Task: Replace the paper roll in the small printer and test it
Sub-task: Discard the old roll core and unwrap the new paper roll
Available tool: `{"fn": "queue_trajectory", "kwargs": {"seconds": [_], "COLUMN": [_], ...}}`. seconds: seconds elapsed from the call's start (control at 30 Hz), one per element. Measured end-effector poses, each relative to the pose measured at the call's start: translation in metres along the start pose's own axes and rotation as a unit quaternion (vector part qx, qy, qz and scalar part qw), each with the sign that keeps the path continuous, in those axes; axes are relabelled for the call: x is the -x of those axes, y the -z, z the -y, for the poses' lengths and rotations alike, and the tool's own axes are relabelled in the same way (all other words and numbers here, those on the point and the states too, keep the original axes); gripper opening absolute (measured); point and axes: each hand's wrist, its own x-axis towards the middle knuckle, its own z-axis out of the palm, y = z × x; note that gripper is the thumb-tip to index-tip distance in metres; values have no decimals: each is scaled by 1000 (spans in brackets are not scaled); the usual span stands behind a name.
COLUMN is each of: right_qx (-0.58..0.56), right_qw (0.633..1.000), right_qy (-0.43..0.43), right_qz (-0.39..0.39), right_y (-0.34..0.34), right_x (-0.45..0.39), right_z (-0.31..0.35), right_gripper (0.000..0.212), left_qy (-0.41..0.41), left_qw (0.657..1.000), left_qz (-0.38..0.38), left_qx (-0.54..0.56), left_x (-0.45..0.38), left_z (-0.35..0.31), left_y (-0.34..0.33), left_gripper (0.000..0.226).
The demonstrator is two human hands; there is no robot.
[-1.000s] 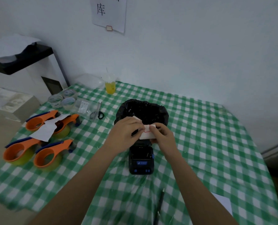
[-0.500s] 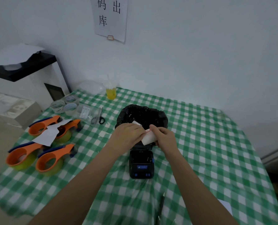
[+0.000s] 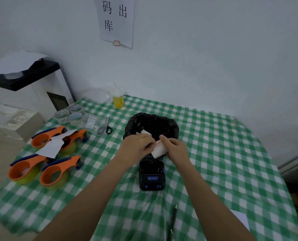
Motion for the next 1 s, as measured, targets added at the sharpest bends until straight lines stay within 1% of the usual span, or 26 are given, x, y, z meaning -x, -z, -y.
{"fn": "queue_trajectory", "kwargs": {"seconds": [0.07, 0.13, 0.2, 0.27, 0.37, 0.43, 0.53, 0.6, 0.67, 0.8, 0.83, 0.93, 1.0], "right_qx": [1, -4, -8, -10, -10, -13, -7, 3, 6, 18, 19, 11, -7], "right_qw": [1000, 1000, 1000, 1000, 1000, 1000, 999, 999, 998, 997, 997, 997, 996], "right_qy": [1, 3, 6, 7, 12, 17, 20, 21, 23, 33, 34, 34, 32], "right_qz": [0, -1, -2, -4, 1, 16, 38, 46, 51, 62, 64, 73, 83], "right_y": [1, 2, 3, 3, 3, 4, 4, 4, 4, 5, 5, 6, 5], "right_x": [1, 2, 2, 3, 5, 6, 8, 9, 9, 10, 10, 10, 10], "right_z": [-1, -2, -3, -4, -5, -5, -7, -9, -9, -10, -11, -11, -11], "right_gripper": [41, 39, 39, 38, 38, 36, 33, 33, 33, 34, 33, 32, 31], "left_qy": [13, 0, -23, -24, 0, 26, 74, 88, 78, 40, 39, 49, 88], "left_qw": [999, 999, 1000, 999, 1000, 1000, 995, 992, 993, 997, 997, 996, 991], "left_qz": [15, 18, 8, -1, 10, 18, 54, 63, 58, 55, 54, 48, 42], "left_qx": [27, 29, -4, -30, -22, 3, 47, 70, 72, 43, 42, 56, 95], "left_x": [1, 1, 1, 2, 4, 4, 3, 4, 6, 7, 6, 6, 6], "left_z": [0, 0, -1, -3, -5, -6, -7, -8, -10, -10, -10, -10, -12], "left_y": [2, 2, 2, 2, 1, 2, 7, 11, 13, 11, 11, 11, 11], "left_gripper": [44, 46, 41, 36, 31, 26, 15, 12, 16, 40, 40, 20, 13]}}
